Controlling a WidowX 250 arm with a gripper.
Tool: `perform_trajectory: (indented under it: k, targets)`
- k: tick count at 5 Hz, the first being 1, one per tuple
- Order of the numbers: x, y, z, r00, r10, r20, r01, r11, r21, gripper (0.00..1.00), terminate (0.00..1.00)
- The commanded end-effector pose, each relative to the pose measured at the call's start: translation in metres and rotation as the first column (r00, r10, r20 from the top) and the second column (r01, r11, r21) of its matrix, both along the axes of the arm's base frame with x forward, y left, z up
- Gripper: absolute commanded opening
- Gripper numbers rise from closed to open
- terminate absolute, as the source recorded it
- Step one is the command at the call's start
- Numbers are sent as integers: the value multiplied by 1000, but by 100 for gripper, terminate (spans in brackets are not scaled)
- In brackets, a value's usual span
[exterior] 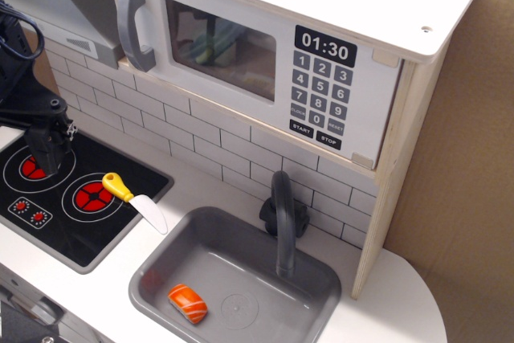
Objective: Open microwave
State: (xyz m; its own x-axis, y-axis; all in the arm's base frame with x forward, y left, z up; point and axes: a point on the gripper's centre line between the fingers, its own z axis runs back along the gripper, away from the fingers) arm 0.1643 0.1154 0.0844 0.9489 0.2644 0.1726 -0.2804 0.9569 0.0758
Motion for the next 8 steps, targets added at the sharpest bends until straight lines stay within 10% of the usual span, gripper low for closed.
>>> perform_trajectory:
  k: [1,4,8]
  targets:
    - [0,0,0,1000,0,0,0,1000,0,100,0]
    - [103,24,1,990,-93,103,100,993,-60,100,0]
    - [153,16,12,966,-186,180,200,978,-63,100,0]
